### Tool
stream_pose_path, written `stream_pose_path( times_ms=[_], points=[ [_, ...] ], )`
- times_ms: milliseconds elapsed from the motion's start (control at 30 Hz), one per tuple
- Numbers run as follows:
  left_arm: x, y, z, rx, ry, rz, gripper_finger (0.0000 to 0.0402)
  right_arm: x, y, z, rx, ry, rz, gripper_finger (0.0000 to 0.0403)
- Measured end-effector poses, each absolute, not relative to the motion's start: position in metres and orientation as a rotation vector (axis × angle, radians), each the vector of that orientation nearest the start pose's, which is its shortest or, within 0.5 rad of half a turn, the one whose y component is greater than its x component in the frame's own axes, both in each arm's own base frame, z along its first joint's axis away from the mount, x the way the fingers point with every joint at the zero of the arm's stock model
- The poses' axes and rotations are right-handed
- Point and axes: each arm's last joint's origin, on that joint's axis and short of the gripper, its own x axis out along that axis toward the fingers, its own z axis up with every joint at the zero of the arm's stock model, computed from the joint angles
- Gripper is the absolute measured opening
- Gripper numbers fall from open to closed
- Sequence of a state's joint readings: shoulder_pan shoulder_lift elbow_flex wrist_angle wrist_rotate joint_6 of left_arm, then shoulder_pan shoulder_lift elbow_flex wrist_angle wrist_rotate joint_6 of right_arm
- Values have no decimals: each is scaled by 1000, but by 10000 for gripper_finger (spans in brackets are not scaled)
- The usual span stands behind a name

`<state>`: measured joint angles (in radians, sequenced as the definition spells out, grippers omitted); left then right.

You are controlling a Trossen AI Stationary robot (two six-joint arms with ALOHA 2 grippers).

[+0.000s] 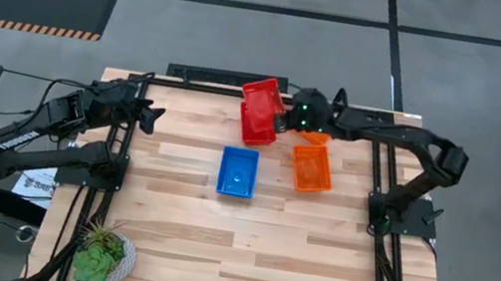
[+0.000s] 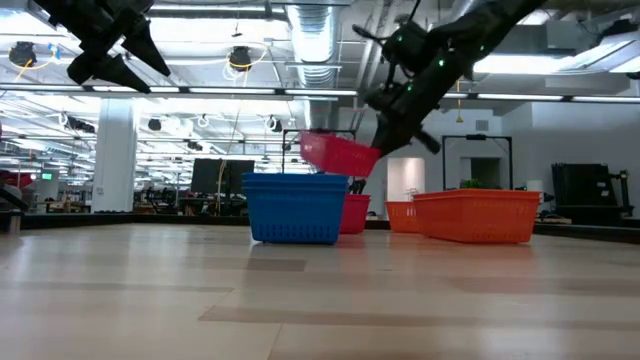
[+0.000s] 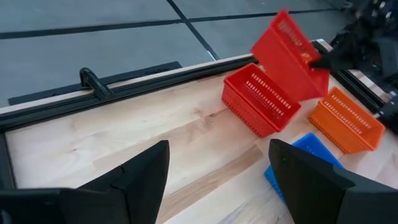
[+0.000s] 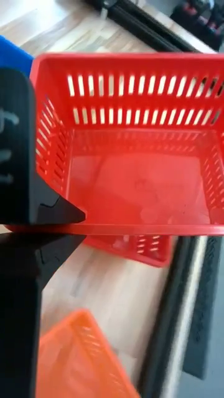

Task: Stack baskets by color
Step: Stack the red bin into the stacked red bins

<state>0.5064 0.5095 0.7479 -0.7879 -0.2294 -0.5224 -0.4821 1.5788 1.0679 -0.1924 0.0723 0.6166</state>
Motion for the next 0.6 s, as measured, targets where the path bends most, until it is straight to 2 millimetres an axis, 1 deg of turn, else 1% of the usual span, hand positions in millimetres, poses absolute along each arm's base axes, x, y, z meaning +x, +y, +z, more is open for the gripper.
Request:
stream_pose_path(
  times_ms=[167, 267, 400, 600],
  points=[
    [80, 52, 298, -571, 352, 862, 263, 316, -155, 215, 785, 509, -738, 16],
    [80, 52, 298, -571, 351, 862, 263, 324, -151, 207, 789, 511, -726, 13],
    [80, 52, 298, -569, 350, 868, 263, 326, -147, 206, 793, 502, -746, 12],
    [80, 52, 298, -575, 348, 870, 263, 325, -144, 209, 784, 490, -779, 24]
  ],
)
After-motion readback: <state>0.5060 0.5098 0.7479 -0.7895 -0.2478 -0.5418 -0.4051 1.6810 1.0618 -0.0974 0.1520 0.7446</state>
